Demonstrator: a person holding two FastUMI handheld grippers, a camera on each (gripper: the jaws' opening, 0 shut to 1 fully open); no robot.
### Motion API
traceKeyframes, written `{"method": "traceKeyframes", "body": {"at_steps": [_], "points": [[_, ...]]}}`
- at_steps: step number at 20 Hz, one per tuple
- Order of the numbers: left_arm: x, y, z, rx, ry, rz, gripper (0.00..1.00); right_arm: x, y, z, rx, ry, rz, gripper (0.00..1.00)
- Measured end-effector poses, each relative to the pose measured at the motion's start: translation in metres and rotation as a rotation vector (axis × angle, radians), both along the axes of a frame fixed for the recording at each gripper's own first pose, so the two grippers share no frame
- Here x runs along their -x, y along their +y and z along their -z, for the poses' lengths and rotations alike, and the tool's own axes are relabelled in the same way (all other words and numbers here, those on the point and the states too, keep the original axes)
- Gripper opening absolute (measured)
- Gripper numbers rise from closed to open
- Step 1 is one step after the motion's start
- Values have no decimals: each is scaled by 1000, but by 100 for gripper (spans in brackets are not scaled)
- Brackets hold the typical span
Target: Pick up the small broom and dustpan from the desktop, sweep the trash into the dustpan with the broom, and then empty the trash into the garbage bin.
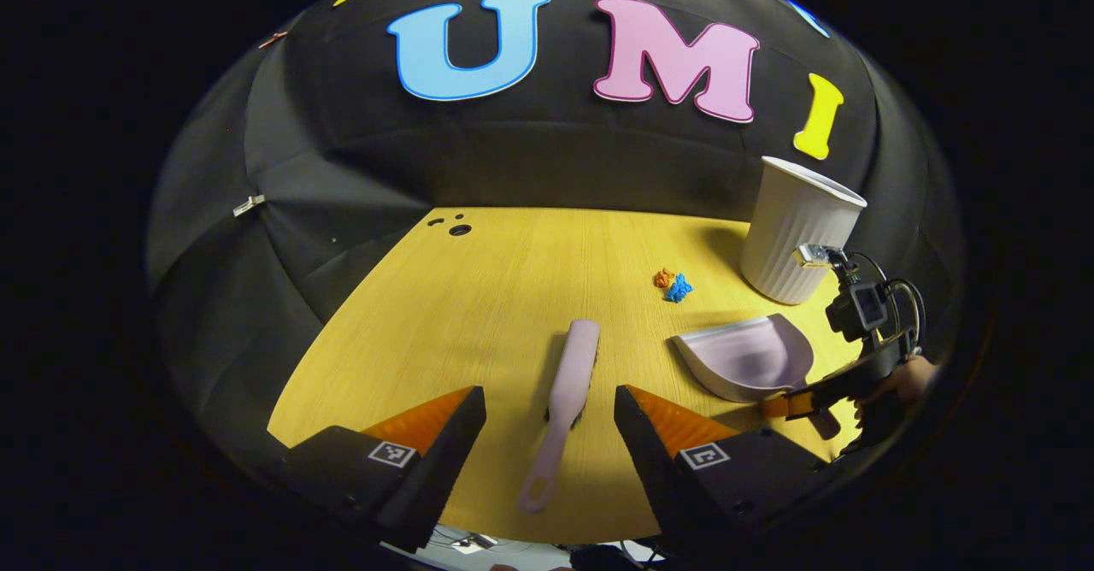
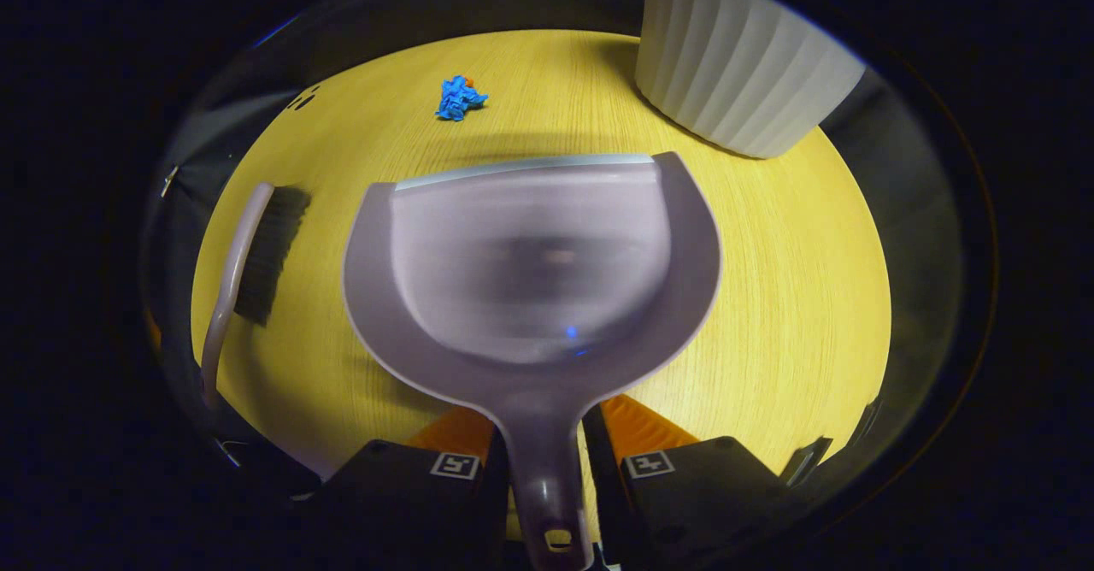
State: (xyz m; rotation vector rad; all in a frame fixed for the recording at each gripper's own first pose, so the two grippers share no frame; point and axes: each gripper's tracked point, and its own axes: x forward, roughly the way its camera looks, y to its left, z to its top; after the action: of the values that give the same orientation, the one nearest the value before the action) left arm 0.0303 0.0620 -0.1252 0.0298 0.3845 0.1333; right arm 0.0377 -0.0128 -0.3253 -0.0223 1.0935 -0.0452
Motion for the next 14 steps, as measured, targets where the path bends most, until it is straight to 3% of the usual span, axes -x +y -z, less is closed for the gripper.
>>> {"method": "traceKeyframes", "body": {"at_steps": [1,6,9,14], "points": [[-3,1,-1,-19,1,21,96,1,2,-2,4,-3,-9,41],[-25,-10,16,-18,113,192,96,0,3,-1,12,11,-66,34],[-39,-21,42,7,216,282,96,1,3,-1,13,10,-70,38],[-59,-13,94,54,401,277,96,0,3,-1,13,10,-72,38]]}}
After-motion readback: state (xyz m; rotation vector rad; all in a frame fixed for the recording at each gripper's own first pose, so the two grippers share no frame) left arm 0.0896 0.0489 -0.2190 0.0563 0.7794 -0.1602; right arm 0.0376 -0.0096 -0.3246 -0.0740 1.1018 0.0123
